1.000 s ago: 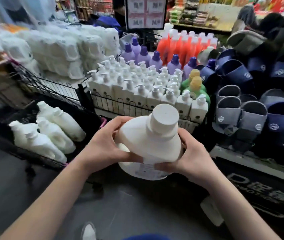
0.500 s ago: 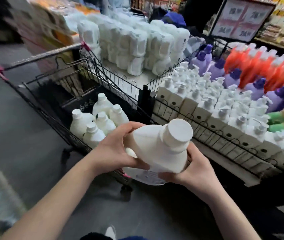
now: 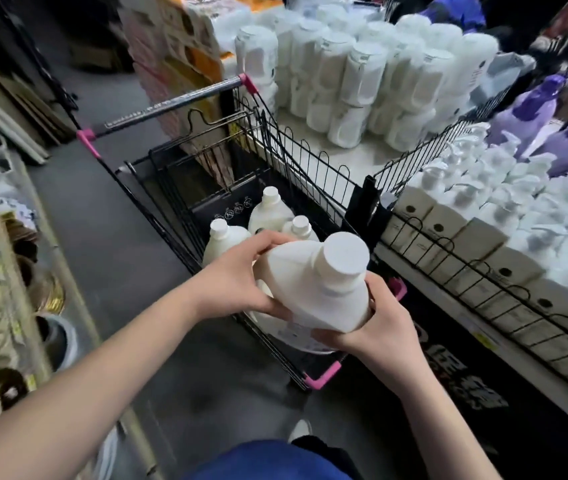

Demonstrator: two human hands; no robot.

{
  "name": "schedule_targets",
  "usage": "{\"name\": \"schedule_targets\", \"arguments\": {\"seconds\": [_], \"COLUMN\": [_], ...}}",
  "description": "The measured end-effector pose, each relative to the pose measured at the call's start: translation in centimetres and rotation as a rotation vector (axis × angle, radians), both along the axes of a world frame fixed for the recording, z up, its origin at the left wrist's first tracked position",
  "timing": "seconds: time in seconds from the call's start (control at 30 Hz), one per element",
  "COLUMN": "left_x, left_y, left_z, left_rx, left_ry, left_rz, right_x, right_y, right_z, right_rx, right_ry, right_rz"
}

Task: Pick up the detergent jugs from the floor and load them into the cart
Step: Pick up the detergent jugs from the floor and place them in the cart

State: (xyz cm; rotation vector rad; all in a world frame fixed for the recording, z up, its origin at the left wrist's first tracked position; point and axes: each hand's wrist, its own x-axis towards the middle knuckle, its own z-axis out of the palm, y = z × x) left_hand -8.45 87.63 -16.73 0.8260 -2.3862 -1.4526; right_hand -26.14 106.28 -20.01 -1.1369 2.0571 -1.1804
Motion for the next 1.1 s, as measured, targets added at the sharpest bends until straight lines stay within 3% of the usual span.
{"name": "schedule_targets", "arguments": {"seconds": [0.3,0.8,1.1], "left_x": [-2.8,-5.5,-7.3], "left_y": [-4.1,-11.1,-10.3], "left_z": [-3.5,-13.5,-19.0], "left_rx": [0.021,0.049,-0.002], "left_ry": [-0.048,-0.145,-0.298], "left_rz": [-0.055,-0.422,-0.544], "right_x": [-1.5,4.5,4.3], "right_y": [-3.3,-7.1,-7.6], "right_z": [-2.6,-8.0,-13.2], "right_rx": [0.04,0.258,0.454], "right_ry": [-0.027,-0.17,-0.174], "right_rz": [-0.061,-0.464,-0.459]}}
